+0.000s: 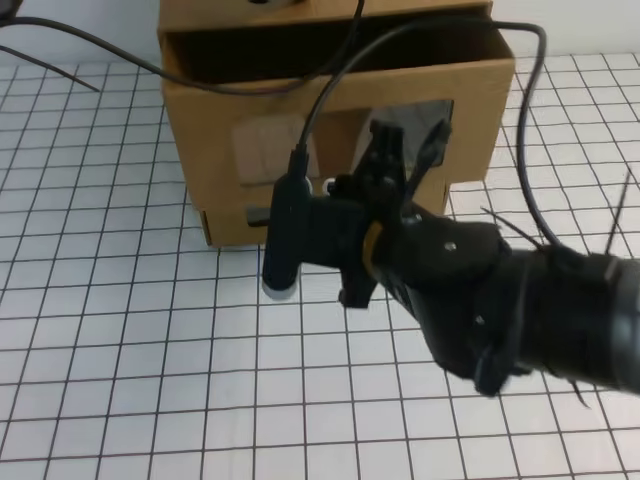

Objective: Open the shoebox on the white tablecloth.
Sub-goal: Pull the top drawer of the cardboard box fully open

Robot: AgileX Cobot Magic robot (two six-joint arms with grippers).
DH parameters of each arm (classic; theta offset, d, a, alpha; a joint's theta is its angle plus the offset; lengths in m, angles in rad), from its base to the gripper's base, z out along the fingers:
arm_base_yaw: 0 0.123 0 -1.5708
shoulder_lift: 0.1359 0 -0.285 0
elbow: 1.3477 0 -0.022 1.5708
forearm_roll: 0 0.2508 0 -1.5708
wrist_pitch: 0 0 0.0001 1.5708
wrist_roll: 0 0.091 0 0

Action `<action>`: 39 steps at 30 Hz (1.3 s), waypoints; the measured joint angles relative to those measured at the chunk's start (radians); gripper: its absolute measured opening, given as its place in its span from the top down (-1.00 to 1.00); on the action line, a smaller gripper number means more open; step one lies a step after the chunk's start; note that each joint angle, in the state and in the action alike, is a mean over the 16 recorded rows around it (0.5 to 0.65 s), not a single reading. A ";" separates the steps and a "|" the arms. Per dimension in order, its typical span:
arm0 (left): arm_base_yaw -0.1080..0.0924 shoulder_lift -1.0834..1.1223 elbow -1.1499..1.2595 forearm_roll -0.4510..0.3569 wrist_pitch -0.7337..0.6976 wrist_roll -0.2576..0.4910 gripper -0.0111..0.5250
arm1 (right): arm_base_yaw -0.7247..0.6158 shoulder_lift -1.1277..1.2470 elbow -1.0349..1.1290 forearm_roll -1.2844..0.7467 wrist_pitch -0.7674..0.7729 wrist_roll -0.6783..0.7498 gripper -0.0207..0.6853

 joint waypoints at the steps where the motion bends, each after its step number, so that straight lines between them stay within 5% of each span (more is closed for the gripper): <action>1: 0.000 0.000 0.000 0.000 0.000 -0.001 0.98 | 0.010 -0.016 0.019 0.002 0.005 0.005 0.91; 26: 0.000 0.000 0.000 0.025 -0.006 -0.042 0.98 | 0.277 -0.243 0.263 0.233 0.222 0.032 0.90; 39: 0.000 -0.022 -0.011 0.046 0.000 -0.043 0.98 | 0.291 -0.322 0.265 0.349 0.240 0.094 0.57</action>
